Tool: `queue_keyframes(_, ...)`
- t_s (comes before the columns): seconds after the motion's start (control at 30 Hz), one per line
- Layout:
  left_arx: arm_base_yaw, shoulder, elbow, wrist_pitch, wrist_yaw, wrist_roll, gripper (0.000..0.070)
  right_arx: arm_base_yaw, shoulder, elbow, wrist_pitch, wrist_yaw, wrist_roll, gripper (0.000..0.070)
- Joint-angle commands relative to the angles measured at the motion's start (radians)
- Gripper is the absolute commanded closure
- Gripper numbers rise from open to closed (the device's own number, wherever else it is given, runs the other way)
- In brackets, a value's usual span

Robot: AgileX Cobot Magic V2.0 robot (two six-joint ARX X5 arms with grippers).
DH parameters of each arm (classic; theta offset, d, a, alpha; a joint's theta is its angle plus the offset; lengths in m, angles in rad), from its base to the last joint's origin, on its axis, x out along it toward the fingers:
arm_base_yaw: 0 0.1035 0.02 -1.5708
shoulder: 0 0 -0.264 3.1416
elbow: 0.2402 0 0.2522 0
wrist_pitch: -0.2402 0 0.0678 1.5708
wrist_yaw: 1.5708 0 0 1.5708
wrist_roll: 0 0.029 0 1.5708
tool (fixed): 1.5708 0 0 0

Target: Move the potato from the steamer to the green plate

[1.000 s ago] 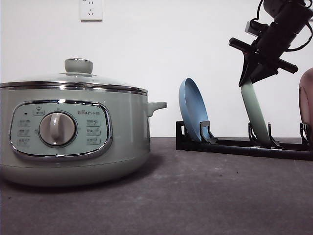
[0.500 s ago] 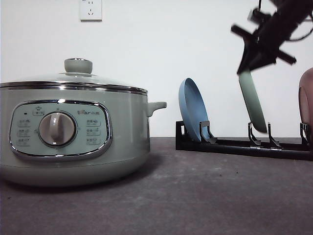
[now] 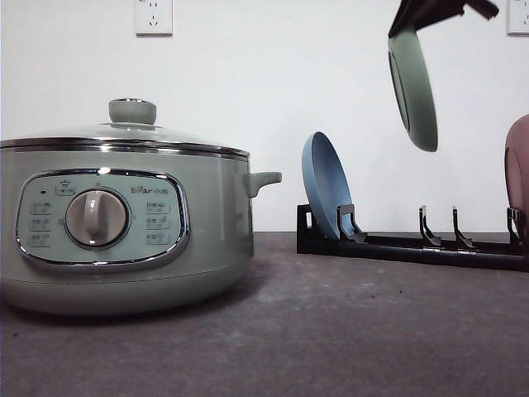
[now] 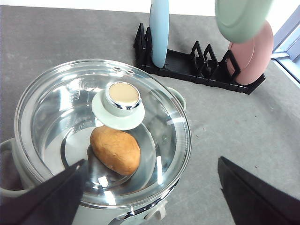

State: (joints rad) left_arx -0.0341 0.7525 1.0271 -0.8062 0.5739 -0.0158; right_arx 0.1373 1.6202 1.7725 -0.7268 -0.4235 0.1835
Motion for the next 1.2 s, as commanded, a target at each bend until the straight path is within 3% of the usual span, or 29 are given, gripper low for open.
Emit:
queue_keyframes(0.0,-0.001,0.006,0.023,0.009,0.003,0.005,0.014,0.032,-0.033,0.025,-0.04,0.023,-0.101,0.0693)
queue_keyframes(0.27,-0.001,0.006,0.023,0.014,0.002,0.005,0.014,0.213,-0.141,0.025,-0.295,0.251,-0.281,0.0693)
queue_keyframes(0.47,-0.001,0.006,0.023,0.014,0.002,0.005,0.014,0.39,-0.158,0.021,-0.491,0.397,-0.331,0.0695)
queue_keyframes(0.63,-0.001,0.006,0.023,0.014,0.002,0.005,0.014,0.55,-0.158,-0.036,-0.548,0.526,-0.326,0.0695)
queue_keyframes(0.9,-0.001,0.006,0.023,0.014,0.002,0.005,0.014,0.754,-0.158,-0.245,-0.553,0.654,-0.269,0.0695)
queue_keyframes(1.17,-0.001,0.006,0.023,0.014,0.002,0.008,0.014,0.898,-0.157,-0.509,-0.407,0.746,-0.19,0.0695)
